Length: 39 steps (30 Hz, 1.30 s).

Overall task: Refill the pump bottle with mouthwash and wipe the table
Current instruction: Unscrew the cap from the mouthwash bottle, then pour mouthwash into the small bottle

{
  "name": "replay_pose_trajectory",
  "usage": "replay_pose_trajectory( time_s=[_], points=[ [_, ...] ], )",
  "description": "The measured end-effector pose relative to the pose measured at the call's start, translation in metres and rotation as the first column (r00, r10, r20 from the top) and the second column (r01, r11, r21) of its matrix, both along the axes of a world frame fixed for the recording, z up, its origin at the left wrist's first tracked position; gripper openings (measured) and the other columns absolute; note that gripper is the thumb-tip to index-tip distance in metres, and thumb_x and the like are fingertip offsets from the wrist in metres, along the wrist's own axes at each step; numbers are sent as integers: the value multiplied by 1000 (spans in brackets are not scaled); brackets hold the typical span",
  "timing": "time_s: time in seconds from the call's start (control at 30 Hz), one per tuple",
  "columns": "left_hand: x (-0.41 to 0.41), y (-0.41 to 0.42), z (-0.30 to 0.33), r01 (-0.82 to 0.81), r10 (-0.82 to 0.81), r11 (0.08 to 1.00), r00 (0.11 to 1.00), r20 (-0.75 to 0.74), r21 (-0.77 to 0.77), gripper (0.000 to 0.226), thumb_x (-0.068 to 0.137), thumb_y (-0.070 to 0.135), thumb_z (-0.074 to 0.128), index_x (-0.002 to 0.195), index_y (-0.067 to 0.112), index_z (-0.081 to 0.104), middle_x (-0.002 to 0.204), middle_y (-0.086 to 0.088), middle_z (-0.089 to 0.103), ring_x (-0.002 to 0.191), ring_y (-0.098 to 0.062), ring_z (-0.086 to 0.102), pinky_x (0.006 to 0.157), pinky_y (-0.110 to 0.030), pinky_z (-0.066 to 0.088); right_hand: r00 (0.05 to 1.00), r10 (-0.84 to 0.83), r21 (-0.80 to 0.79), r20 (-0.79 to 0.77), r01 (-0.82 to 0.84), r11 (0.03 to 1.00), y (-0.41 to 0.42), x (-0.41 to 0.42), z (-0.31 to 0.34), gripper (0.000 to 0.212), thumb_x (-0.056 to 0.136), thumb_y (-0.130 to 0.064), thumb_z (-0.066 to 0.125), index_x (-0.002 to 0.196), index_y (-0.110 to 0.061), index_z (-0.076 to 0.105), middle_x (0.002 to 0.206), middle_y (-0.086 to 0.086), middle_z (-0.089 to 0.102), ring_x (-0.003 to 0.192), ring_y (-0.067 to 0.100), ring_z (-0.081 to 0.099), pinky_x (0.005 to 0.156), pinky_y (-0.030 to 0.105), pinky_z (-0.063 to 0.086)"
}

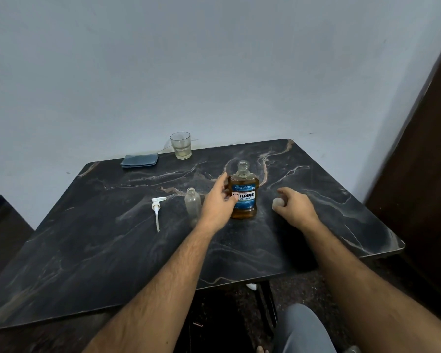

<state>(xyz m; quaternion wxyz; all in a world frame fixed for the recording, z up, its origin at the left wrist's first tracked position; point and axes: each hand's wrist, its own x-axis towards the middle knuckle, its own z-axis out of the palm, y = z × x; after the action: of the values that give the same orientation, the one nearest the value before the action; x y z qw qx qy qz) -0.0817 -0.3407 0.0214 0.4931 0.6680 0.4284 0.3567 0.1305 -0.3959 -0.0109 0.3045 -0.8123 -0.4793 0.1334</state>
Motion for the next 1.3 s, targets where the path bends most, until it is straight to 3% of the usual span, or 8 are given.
replay_pose_trajectory(
  time_s=[0.17, 0.27, 0.4, 0.53, 0.77, 0.97, 1.1, 1.3],
  points=[
    [-3, -15, -12, -93, 91, 992, 996, 19, 87, 63, 95, 11, 61, 151, 21, 35, 149, 5, 48, 129, -6, 52, 103, -26, 47, 983, 65, 316, -171, -8, 949, -6, -23, 20, 51, 81, -8, 63, 132, -16, 58, 130, 4, 65, 121, 16, 58, 103, 32, 46],
    [-10, -32, -21, -187, 182, 970, 982, 49, 156, 41, 93, 16, 64, 133, 21, 57, 128, 10, 62, 109, 0, 62, 86, -13, 48, 921, 188, 386, -342, -45, 921, -4, -38, 26, 57, 82, -4, 65, 136, -16, 52, 132, 6, 61, 122, 15, 56, 107, 40, 46],
    [-30, -52, -37, -477, 451, 853, 878, 164, 209, 21, 88, 18, 71, 88, 36, 60, 84, 10, 68, 79, -7, 66, 72, -17, 50, 822, 318, 343, -472, -161, 925, -4, -50, 31, 73, 83, -5, 75, 144, -19, 39, 143, 9, 51, 131, 20, 50, 110, 42, 43],
    [-53, -46, -48, -643, 627, 745, 766, 145, 177, 29, 81, 21, 77, 100, 26, 55, 90, 5, 59, 75, -11, 57, 77, -33, 51, 778, 345, 324, -526, -193, 926, 1, -54, 26, 85, 79, -7, 80, 148, -21, 31, 146, 8, 47, 134, 20, 46, 112, 44, 40],
    [-65, -7, -48, -502, 517, 846, 854, -48, 181, 74, 76, 31, 83, 140, 19, 48, 127, 5, 55, 104, -12, 56, 94, -32, 48, 745, 346, 316, -571, -189, 930, 15, -62, 20, 75, 79, 0, 78, 141, -14, 38, 129, 8, 61, 116, 20, 61, 103, 43, 50],
    [-59, 10, -49, -381, 405, 906, 907, -118, 183, 59, 80, 27, 78, 134, 29, 55, 121, 6, 66, 116, -17, 57, 102, -43, 48, 793, 298, 311, -530, -146, 939, 25, -67, 18, 62, 78, -9, 80, 130, -17, 47, 123, 1, 63, 114, 17, 61, 101, 39, 50],
    [-57, 5, -44, -308, 320, 936, 946, -50, 170, 53, 81, 22, 78, 131, 26, 59, 121, 9, 66, 114, -11, 60, 100, -32, 47, 783, 337, 372, -523, -146, 917, 25, -75, 14, 50, 73, -8, 85, 113, -22, 58, 112, 1, 69, 106, 18, 66, 98, 42, 53],
    [-63, -14, -35, -147, 137, 985, 984, 112, 87, 57, 79, 12, 79, 131, 27, 61, 121, 12, 70, 113, -4, 64, 104, -33, 48, 858, 362, 452, -365, -176, 874, 15, -91, 11, 40, 72, -11, 85, 99, -33, 64, 100, -5, 74, 99, 10, 68, 95, 41, 54]
  ],
)
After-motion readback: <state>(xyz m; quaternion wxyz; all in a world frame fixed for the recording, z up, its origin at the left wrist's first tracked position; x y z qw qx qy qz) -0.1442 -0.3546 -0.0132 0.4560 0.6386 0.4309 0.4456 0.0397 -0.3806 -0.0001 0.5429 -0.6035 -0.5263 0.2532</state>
